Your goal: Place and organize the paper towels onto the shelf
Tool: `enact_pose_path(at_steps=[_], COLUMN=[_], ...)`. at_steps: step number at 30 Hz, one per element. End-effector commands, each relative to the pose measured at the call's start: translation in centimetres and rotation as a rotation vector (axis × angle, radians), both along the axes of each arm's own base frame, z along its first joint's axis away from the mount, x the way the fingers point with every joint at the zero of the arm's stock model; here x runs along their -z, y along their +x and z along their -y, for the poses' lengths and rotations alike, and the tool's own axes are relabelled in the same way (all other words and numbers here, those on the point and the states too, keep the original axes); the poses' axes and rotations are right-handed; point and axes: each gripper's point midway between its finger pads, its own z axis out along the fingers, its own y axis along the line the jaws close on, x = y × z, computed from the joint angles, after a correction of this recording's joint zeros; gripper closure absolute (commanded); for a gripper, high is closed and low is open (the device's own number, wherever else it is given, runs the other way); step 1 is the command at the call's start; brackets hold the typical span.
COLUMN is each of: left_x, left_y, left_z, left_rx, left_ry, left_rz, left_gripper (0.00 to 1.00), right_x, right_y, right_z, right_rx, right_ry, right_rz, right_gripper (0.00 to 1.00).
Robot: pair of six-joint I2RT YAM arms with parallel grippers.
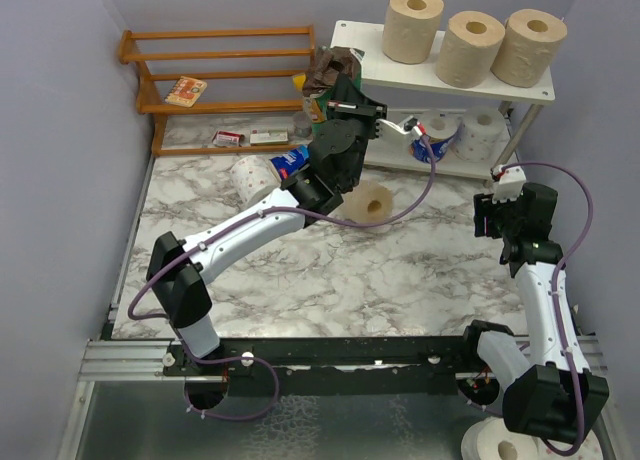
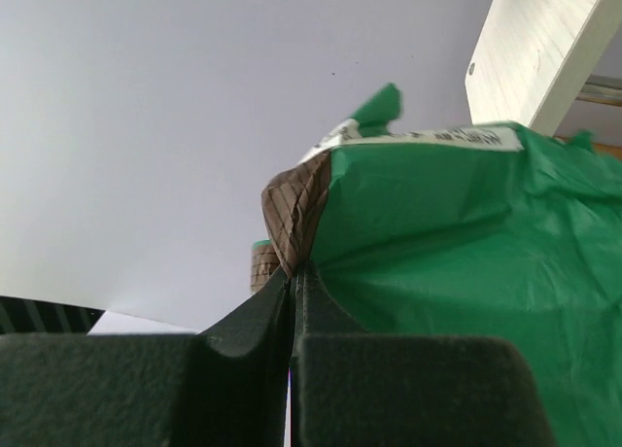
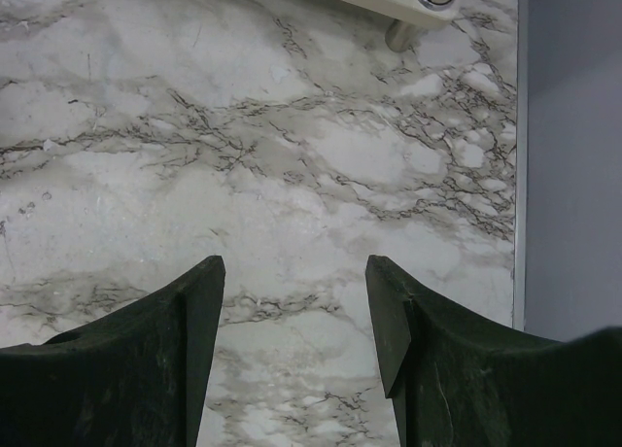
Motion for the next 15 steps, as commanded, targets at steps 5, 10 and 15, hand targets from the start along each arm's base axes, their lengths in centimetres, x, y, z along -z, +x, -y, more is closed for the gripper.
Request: enact_pose_path(at_steps=[5,10,15], left_x=[0.1,3.8,6.2], left_y=[-1.5,-2.2,-2.7], left_z=[-1.0,-1.5,-2.1], left_rx=[-0.013,-0.021,-0.026], left_ry=[-0.017,0.022,-0.032], left_rz=[0.005,-0.056,-0.166], left_gripper=[1.0,1.0,1.0], right_x=[0.0,0.1,0.4], right_y=[0.3,0.3,0.4], right_z=[0.3,0.2,0.1], right_rx=[0.001,-0.011,-0.019], right_ry=[-0.01,-0.01,-0.01], right_rz=[0.012,0.01,-0.004], right_gripper=[0.4,0.4,0.4])
